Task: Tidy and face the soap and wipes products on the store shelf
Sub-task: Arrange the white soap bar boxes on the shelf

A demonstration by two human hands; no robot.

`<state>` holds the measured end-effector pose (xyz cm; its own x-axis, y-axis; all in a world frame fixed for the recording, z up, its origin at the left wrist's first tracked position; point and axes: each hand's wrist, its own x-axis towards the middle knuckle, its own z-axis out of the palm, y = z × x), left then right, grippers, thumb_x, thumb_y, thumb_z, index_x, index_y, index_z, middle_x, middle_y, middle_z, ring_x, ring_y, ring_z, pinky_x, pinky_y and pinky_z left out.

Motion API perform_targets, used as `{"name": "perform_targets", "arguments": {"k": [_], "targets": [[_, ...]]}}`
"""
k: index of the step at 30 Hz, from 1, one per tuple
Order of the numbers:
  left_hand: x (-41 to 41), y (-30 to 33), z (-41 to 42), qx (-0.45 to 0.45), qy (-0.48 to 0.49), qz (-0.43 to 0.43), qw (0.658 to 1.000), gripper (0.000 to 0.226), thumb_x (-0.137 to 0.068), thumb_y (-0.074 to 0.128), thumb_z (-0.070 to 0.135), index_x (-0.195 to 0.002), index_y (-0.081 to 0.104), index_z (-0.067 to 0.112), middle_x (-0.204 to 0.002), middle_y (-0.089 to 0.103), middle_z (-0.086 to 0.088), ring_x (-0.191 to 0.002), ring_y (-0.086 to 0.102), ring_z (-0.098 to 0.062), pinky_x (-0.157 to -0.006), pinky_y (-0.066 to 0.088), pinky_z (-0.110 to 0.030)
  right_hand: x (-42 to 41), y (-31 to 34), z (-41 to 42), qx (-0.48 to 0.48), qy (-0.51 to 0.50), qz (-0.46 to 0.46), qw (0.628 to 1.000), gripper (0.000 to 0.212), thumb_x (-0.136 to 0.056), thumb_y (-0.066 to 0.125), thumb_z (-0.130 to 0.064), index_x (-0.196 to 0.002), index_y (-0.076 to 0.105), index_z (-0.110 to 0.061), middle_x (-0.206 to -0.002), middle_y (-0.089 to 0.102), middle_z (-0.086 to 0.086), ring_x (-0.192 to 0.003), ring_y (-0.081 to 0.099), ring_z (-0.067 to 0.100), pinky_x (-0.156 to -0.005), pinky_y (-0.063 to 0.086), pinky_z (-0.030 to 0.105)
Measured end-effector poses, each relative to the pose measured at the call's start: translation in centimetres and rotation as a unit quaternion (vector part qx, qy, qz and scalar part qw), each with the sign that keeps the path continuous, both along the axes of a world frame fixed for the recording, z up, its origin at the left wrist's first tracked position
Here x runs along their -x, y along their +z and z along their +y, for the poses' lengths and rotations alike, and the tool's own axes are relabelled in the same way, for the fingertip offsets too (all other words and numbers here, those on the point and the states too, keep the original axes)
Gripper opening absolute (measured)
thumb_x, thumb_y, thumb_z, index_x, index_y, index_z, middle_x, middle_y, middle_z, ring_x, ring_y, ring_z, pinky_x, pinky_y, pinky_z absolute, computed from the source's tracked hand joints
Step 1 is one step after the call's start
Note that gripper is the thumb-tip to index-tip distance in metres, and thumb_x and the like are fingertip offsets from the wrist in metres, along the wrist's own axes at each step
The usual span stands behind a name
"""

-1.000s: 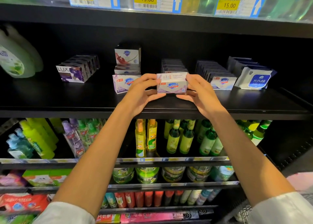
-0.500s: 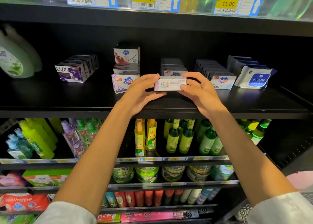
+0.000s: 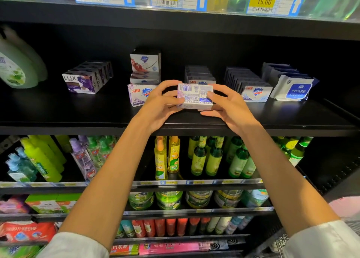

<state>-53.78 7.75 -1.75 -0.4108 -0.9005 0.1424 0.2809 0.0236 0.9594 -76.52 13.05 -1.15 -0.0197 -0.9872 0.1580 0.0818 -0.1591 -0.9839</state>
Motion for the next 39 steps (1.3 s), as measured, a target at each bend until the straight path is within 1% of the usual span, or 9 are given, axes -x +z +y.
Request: {"name": "perform_targets", "arguments": {"k": [5,11,15,21,24,27,31,35,39], "targets": [[0.01,0.1,0.29,0.0,-0.008,-0.002,1.0,0.047,-0.094,0.067,-0.006,-0.136,0.058,0.012,-0.126,0.073,-0.016,-0.117,0.071,-0.033,-0.1,0.058,-0.052,0.28,-0.15,0.01,0.012,0.006,0.001,1.0,0.042,-0.098,0.069,-0.004,-0.139,0.06,-0.011,-0.124,0.074,0.017,-0.115,0.073,0.031,-0.091,0.062,0.042],[0.5,0.46,0.56,-0.044,0.003,0.018,0.999,0.042,-0.101,0.067,0.016,-0.141,0.057,0.009,-0.129,0.072,-0.015,-0.119,0.071,-0.033,-0.099,0.058,-0.055,0.57,-0.35,-0.03,0.042,-0.001,0.006,0.999,0.046,-0.095,0.071,0.001,-0.138,0.06,-0.011,-0.126,0.073,0.016,-0.12,0.07,0.03,-0.099,0.059,0.048],[0.74,0.91,0.84,-0.06,0.003,0.026,0.998,0.039,-0.103,0.066,0.027,-0.133,0.063,0.002,-0.126,0.073,-0.017,-0.119,0.07,-0.033,-0.102,0.056,-0.054,0.7,-0.46,-0.07,0.052,-0.004,0.019,0.998,0.047,-0.094,0.071,0.005,-0.137,0.06,-0.012,-0.127,0.072,0.015,-0.121,0.069,0.029,-0.104,0.056,0.053],[0.74,0.75,0.84,-0.042,0.02,0.005,0.999,0.032,-0.102,0.066,0.016,-0.129,0.064,-0.001,-0.123,0.074,-0.017,-0.114,0.073,-0.033,-0.1,0.059,-0.051,0.46,-0.38,0.08,0.06,0.004,0.04,0.997,0.058,-0.093,0.07,0.006,-0.144,0.055,-0.018,-0.131,0.07,0.014,-0.121,0.069,0.032,-0.1,0.059,0.042],[0.69,0.74,0.75,-0.045,0.025,0.005,0.999,0.03,-0.1,0.067,0.011,-0.127,0.064,-0.001,-0.121,0.075,-0.017,-0.113,0.073,-0.034,-0.1,0.059,-0.05,0.32,-0.34,-0.07,0.044,0.009,0.047,0.998,0.051,-0.097,0.07,-0.006,-0.144,0.056,-0.02,-0.133,0.07,0.011,-0.123,0.068,0.026,-0.101,0.058,0.041],[0.72,0.72,0.69,-0.047,0.031,0.009,0.998,0.031,-0.099,0.067,0.009,-0.128,0.063,-0.002,-0.121,0.075,-0.016,-0.113,0.073,-0.031,-0.099,0.059,-0.047,0.11,-0.33,-0.34,0.026,-0.005,0.031,0.999,0.036,-0.105,0.062,-0.023,-0.14,0.06,-0.013,-0.133,0.069,0.01,-0.121,0.07,0.026,-0.099,0.059,0.044],[0.55,0.64,0.48,-0.052,0.031,0.025,0.998,0.028,-0.098,0.069,0.008,-0.125,0.065,0.001,-0.122,0.075,-0.014,-0.114,0.073,-0.03,-0.098,0.06,-0.044,-0.19,-0.14,-0.45,0.007,-0.007,0.027,1.0,0.038,-0.106,0.06,-0.031,-0.136,0.062,-0.008,-0.128,0.072,0.011,-0.116,0.072,0.028,-0.099,0.059,0.048],[0.72,0.51,0.47,-0.052,0.035,0.026,0.998,0.011,-0.097,0.07,0.006,-0.106,0.072,0.011,-0.114,0.078,-0.011,-0.116,0.072,-0.029,-0.098,0.06,-0.043,-0.02,-0.35,-0.5,0.009,-0.002,0.024,1.0,0.038,-0.104,0.064,-0.025,-0.133,0.065,-0.001,-0.125,0.074,0.013,-0.117,0.072,0.028,-0.102,0.057,0.049],[0.57,0.36,0.49,-0.039,0.019,0.01,0.999,0.029,-0.097,0.07,0.007,-0.125,0.069,0.005,-0.127,0.072,-0.015,-0.123,0.068,-0.03,-0.099,0.06,-0.046,0.39,-0.51,-0.58,0.018,0.002,0.006,1.0,0.033,-0.101,0.067,-0.015,-0.13,0.067,0.002,-0.126,0.073,0.015,-0.12,0.07,0.028,-0.105,0.056,0.048]]}}
